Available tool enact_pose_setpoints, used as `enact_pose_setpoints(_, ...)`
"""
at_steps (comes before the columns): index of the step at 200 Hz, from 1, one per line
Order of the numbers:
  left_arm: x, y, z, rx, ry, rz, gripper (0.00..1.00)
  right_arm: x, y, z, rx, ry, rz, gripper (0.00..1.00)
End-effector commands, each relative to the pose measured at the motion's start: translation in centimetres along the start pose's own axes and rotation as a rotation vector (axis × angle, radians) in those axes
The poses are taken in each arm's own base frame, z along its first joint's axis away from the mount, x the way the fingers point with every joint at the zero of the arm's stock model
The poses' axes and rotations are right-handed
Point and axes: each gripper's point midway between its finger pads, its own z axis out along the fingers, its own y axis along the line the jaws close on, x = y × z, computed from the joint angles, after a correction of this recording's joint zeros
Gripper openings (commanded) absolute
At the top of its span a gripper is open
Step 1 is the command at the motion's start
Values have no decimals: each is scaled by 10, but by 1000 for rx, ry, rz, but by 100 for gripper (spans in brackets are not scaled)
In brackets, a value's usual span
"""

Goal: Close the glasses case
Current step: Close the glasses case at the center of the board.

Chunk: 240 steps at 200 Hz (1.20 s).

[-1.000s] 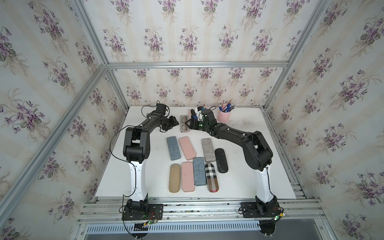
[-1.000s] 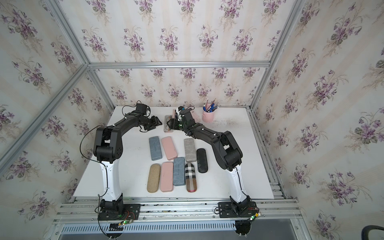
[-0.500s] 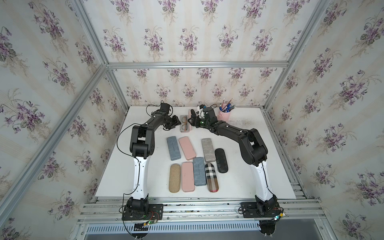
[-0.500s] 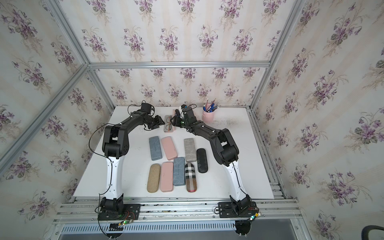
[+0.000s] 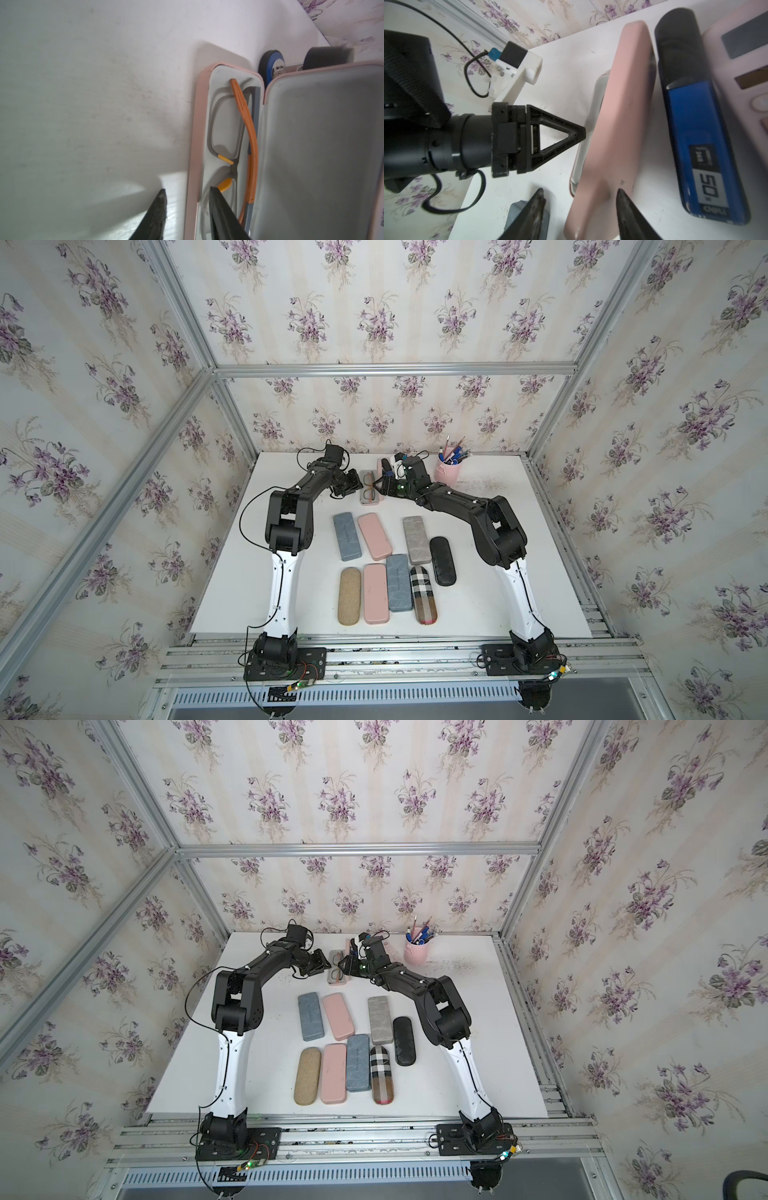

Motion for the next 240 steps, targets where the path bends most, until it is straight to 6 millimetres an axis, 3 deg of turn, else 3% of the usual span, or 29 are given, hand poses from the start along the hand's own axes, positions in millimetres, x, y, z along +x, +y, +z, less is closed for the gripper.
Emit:
enact_pose_setpoints(1,6,8,4,-46,24,5,36,-11,-10,-1,7,-35,11,55)
enact_pose_setpoints(104,8,6,7,-55,35,19,25,-11,-11,8,-28,-37,37,51)
enact_pose_setpoints(240,8,1,8,-60,33,40,17,3,-6,19,-63,-2,46,34)
